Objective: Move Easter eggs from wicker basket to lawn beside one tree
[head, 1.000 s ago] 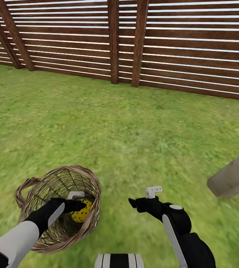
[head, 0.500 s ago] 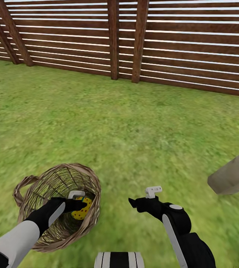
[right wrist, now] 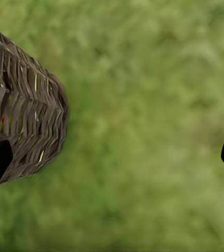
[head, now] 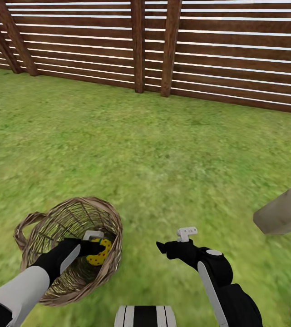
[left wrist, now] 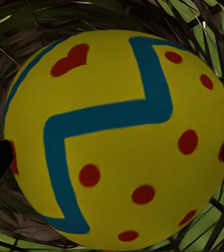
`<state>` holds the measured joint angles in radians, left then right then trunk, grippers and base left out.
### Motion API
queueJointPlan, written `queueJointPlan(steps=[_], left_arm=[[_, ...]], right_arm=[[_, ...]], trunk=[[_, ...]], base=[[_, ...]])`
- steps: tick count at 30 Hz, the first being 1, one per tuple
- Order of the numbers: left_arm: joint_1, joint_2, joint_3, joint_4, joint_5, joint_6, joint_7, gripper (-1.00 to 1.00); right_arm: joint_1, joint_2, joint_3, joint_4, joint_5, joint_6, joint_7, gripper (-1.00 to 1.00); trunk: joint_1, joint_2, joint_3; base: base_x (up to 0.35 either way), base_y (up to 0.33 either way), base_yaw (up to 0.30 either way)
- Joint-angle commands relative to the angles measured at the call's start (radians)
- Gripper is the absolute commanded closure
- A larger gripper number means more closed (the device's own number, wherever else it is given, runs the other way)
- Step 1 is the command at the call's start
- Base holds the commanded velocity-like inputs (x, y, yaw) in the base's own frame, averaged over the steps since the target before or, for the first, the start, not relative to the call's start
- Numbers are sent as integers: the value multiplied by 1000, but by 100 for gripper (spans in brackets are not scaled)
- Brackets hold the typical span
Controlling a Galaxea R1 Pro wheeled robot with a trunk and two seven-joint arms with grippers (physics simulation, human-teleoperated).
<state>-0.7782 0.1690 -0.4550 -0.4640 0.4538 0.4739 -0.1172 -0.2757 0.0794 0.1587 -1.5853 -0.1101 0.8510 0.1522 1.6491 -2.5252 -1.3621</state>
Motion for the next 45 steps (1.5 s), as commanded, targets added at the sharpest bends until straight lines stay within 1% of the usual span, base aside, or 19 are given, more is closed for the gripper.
queueJointPlan(steps=[1, 7, 9, 21, 22, 45], left_arm=[[0, 1, -4, 0, -26, 2, 2, -100], [-1, 1, -5, -1, -34, -1, 2, -100], [-1, 1, -5, -1, -35, -3, 2, -100], [-1, 1, -5, -1, -35, -3, 2, -100], [-1, 1, -5, -1, -35, -3, 2, 100], [0, 2, -7, 1, -35, 2, 4, 100]], right_arm=[[0, 0, -1, -1, -6, 5, -2, -100], [0, 0, -1, -1, -6, 5, -2, -100], [0, 0, -1, -1, -6, 5, -2, -100], [0, 0, 1, -1, -8, 5, -2, -100], [0, 0, 1, -1, -8, 5, -2, -100], [0, 0, 1, -1, -16, 5, -2, -100]], trunk=[[0, 0, -1], [0, 0, -1], [1, -1, -9], [1, -1, -9], [1, -1, -9], [1, -1, -9]], base=[[0, 0, 0], [0, 0, 0], [0, 0, 0], [0, 0, 0], [0, 0, 0], [0, 0, 0]])
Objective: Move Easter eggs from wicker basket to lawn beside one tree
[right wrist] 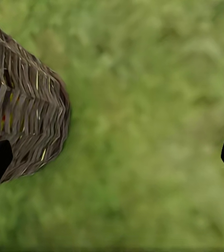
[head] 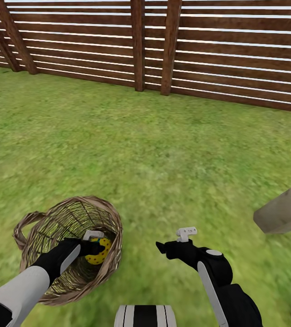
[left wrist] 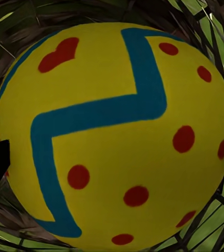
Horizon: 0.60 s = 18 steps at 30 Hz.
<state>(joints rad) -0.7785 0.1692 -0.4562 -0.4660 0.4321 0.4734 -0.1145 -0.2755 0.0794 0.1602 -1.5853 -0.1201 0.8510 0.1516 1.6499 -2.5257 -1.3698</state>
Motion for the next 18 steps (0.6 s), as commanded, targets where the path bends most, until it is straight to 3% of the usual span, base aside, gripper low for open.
queueJointPlan(steps=[1, 8, 11, 18], left_arm=[[0, 2, -5, 4, -13, 3, 2, 100], [0, 2, -4, 5, -14, 5, 0, 100], [0, 3, -4, 5, -14, 10, -1, 100], [-1, 3, -5, 2, -15, 63, 45, 100]], right_arm=[[-1, 0, -1, -1, -6, 5, -1, -100], [-1, 0, -1, -1, -6, 5, -1, -100], [0, 0, -1, -1, -6, 5, -1, -100], [0, 0, -1, -1, -6, 5, -1, -100]], trunk=[[0, 0, -1], [0, 0, -1], [-1, 1, 11], [-2, 1, 19]], base=[[0, 0, 0], [0, 0, 0], [0, 0, 0], [0, 0, 0]])
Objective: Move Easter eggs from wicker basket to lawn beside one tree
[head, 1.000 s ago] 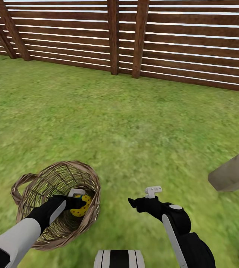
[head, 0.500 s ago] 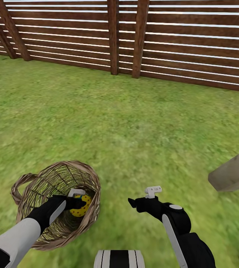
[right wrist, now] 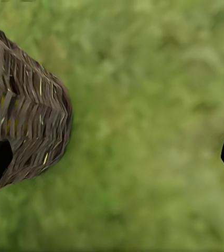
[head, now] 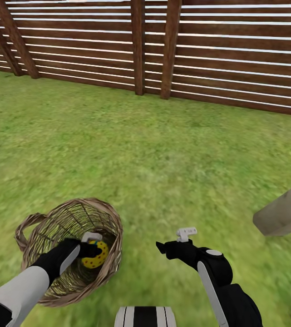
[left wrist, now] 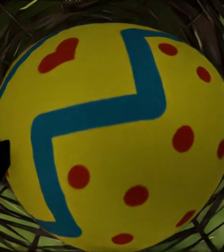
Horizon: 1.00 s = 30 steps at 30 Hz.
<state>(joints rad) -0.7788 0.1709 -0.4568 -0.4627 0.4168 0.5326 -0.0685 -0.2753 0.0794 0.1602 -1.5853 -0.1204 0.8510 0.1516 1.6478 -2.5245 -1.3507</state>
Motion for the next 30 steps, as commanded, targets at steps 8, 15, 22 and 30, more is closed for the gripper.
queueJointPlan(steps=[8, 15, 22, 30], left_arm=[[-15, 1, -5, -3, -1, 111, 3, 100], [-25, 7, -5, -4, -1, 192, 3, 100], [-33, 9, -5, -4, -1, 212, 3, 100], [-33, 12, -5, -4, -5, 222, 3, 100]], right_arm=[[-1, 0, -1, -1, -5, 5, -1, -100], [-1, 0, 0, -1, -5, 5, -1, -100], [0, 0, 1, -1, -5, 5, -1, -100], [-1, 0, 1, -1, -5, 5, -1, -100]], trunk=[[-4, 2, 30], [-7, 3, 57], [-10, 5, 84], [-14, 7, 115]], base=[[0, 0, 0], [0, 0, 0], [0, 0, 0], [-34, 0, 0]])
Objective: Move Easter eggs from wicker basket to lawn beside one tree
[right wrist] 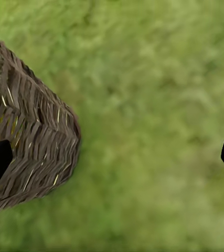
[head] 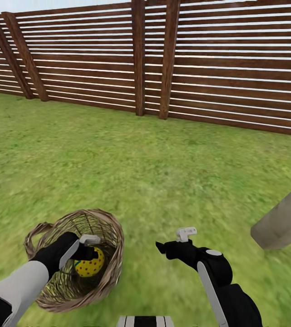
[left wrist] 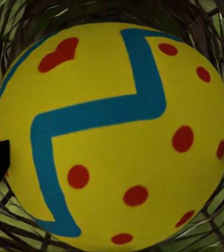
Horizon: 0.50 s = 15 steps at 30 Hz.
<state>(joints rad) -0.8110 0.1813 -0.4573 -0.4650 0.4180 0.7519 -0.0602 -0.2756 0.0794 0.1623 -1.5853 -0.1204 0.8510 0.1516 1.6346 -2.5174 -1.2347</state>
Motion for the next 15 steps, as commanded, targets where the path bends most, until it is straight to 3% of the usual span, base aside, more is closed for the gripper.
queueJointPlan(steps=[1, 3, 5, 10, 15], left_arm=[[0, 0, -4, -1, -17, 3, -6, 100], [0, -5, -3, 0, -73, 6, -6, 100], [1, -8, -2, 0, -101, 8, -6, 100], [1, -11, -2, -1, -114, 9, -4, 100], [1, -11, -4, -1, -114, 17, -3, 100]], right_arm=[[-1, 0, 0, -1, -5, 5, -1, -100], [0, 0, 0, -1, -5, 5, -1, -100], [0, 0, 1, -1, -5, 5, -1, -100], [-1, 2, 2, -1, -6, 7, -1, -100], [-1, 1, 2, -1, -9, 7, -1, -100]], trunk=[[-1, 0, 3], [-2, 0, 11], [-3, 1, 19], [-5, 2, 38], [-7, 3, 57]], base=[[-86, 0, 0], [-57, 0, 0], [-205, 0, 0], [-151, 0, 0], [-25, 0, 0]])
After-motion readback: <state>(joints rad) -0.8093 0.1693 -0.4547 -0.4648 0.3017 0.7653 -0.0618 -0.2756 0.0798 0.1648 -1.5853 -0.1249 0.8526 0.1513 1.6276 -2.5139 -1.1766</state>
